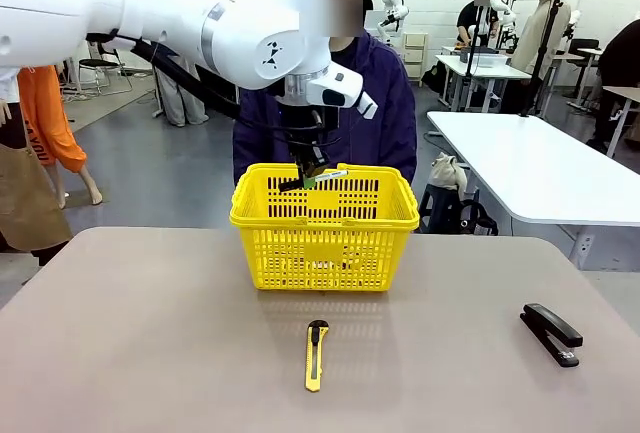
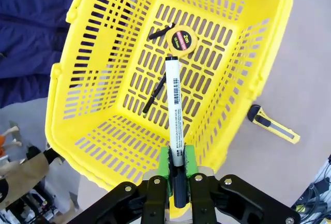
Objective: Place the items the person wants into the basket.
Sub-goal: Pick up the item the person points to and place it in the Market Basket.
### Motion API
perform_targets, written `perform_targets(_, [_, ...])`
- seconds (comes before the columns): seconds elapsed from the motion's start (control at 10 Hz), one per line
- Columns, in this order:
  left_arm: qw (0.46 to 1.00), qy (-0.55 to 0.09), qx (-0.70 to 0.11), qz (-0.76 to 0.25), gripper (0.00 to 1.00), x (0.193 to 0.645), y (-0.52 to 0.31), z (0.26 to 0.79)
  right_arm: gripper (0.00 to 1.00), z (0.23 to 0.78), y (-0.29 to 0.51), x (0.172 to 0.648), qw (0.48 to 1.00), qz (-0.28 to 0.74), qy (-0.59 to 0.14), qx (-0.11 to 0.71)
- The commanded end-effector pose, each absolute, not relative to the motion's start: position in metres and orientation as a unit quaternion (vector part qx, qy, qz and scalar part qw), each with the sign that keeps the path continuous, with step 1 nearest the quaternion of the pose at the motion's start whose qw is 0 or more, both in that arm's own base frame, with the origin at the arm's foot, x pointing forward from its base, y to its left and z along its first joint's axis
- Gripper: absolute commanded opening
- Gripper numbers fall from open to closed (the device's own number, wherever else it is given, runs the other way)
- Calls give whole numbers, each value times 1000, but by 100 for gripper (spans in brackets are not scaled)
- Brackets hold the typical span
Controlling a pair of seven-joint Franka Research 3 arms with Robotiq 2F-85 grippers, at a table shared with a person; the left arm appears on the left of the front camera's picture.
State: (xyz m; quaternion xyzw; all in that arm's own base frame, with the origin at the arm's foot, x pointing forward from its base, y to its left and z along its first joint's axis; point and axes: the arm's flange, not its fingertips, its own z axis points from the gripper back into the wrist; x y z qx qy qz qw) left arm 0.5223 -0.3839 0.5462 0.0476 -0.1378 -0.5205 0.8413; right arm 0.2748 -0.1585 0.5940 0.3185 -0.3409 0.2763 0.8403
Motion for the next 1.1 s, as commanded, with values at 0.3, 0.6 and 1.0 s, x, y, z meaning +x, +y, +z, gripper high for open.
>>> perform_targets(0.3, [844, -119, -3, -522, 14, 574, -376, 500, 100, 594, -158, 276, 837, 277, -344, 325])
perform_targets(0.6, [857, -91, 4, -507, 14, 597, -376, 459, 100, 594, -158, 276, 837, 277, -344, 325])
perform_targets(1.0, [860, -79, 1, -504, 14, 613, -385, 432, 100, 594, -158, 276, 837, 277, -344, 325])
